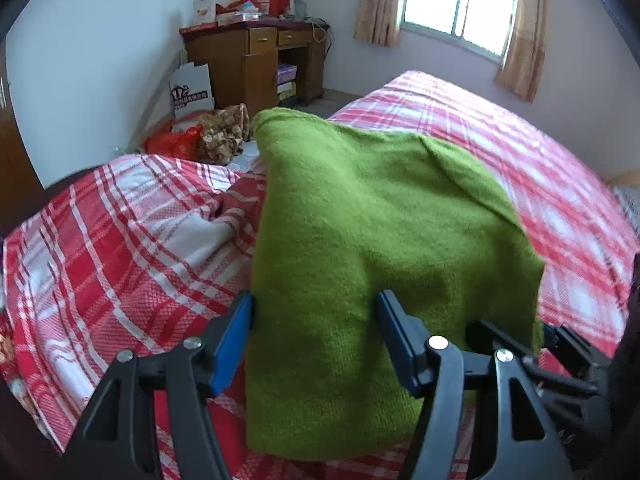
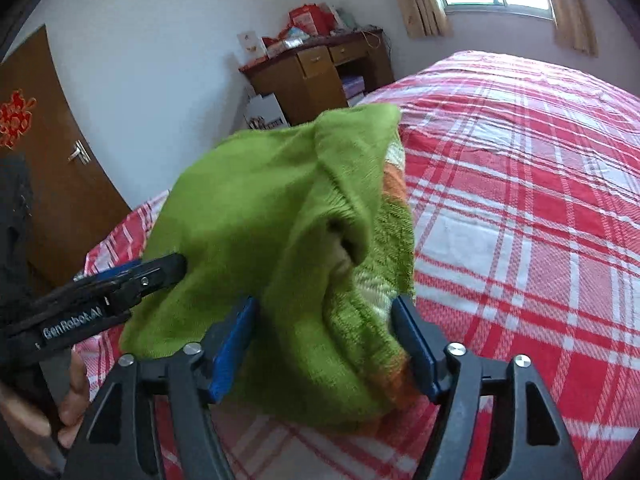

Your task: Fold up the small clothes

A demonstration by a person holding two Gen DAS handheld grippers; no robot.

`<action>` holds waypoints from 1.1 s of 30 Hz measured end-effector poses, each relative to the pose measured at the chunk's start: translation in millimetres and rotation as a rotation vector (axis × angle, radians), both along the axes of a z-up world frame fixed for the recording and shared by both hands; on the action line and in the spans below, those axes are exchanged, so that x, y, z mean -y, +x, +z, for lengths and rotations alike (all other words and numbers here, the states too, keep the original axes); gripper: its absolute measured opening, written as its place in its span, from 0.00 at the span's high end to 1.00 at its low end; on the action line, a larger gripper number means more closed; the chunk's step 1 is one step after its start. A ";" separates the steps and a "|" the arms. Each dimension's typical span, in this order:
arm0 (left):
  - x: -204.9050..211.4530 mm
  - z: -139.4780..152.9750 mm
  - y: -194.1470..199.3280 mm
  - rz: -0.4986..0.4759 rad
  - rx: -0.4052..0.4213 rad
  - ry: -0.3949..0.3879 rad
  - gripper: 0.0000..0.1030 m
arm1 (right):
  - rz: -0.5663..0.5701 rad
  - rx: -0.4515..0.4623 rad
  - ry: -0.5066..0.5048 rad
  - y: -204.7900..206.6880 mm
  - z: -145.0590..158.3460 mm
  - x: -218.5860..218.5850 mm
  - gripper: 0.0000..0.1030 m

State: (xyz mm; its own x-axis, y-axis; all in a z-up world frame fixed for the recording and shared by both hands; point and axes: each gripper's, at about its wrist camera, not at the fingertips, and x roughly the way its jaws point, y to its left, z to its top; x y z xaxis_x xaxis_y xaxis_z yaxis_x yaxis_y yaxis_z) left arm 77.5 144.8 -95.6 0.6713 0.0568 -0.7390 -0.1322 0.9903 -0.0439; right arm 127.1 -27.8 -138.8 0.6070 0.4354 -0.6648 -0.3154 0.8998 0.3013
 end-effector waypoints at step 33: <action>16.0 21.2 -65.4 -0.027 0.043 0.148 0.28 | -0.199 0.161 -0.015 -117.0 70.4 35.9 0.38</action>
